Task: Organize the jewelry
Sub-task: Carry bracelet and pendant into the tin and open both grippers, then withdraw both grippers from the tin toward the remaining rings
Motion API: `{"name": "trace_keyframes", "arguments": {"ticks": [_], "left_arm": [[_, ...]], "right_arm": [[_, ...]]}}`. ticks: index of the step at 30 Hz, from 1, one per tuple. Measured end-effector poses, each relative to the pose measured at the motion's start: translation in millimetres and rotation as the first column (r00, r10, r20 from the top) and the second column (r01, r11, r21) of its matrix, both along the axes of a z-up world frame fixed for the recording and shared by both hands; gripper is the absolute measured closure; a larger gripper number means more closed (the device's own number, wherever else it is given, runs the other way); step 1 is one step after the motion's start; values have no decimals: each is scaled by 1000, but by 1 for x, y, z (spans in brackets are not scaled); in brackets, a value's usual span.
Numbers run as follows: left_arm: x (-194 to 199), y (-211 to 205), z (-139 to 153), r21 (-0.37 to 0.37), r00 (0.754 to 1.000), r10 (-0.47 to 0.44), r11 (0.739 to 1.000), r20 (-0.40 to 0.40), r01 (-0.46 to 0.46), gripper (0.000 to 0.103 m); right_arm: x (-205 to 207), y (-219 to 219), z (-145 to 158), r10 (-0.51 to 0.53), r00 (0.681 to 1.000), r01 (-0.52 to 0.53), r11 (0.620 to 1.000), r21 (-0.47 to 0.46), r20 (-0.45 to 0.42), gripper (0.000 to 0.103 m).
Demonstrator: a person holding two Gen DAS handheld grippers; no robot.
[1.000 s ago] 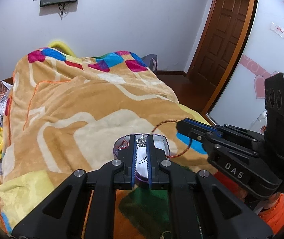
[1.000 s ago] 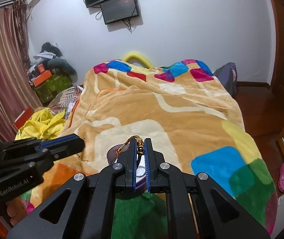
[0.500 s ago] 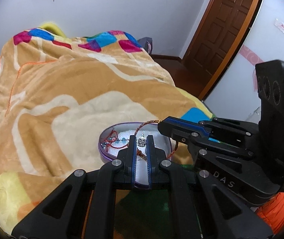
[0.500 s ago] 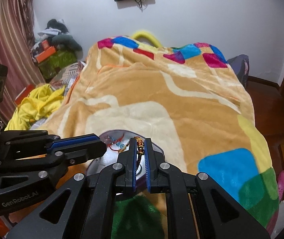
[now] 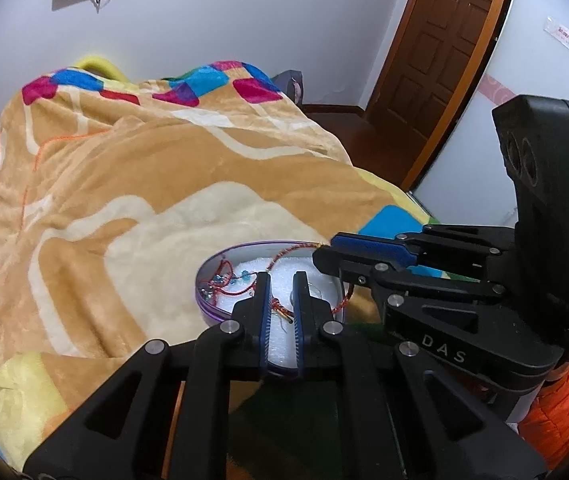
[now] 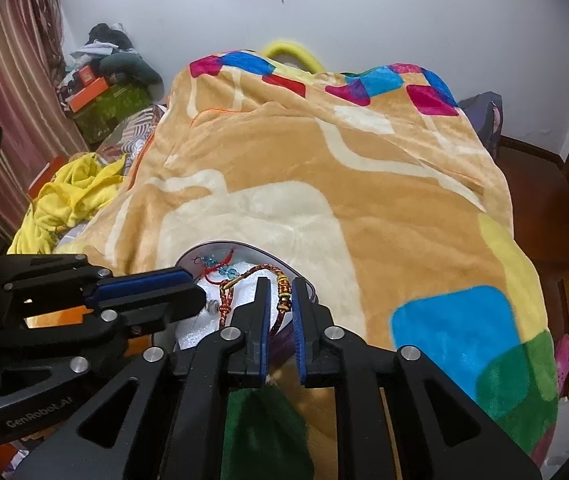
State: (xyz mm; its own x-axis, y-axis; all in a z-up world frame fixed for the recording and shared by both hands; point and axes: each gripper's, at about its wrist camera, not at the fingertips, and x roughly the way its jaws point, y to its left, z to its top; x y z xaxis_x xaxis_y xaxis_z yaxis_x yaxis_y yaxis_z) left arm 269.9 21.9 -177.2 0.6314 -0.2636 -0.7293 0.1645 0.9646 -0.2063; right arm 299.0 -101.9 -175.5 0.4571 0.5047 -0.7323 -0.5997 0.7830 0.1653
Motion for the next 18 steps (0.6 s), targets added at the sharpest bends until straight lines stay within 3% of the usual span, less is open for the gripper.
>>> {"name": "trace_keyframes", "arguments": {"ticks": [3,12,18], "left_arm": [[-4,2,6,7,1000,11,1000,8,-11,95],[-27,10,30,23,997,56,998,53,-58,93],[-49,9,48,47,994,66,996,85,-70,85]], "right_arm": [[-4,-1,4,-6,1000,6,1000,-7,18,84],[-30,-8,28,-11,996,13,1000,-14,92,84],[-55,-12,48,-27,988,28,1000,-3,151,83]]}}
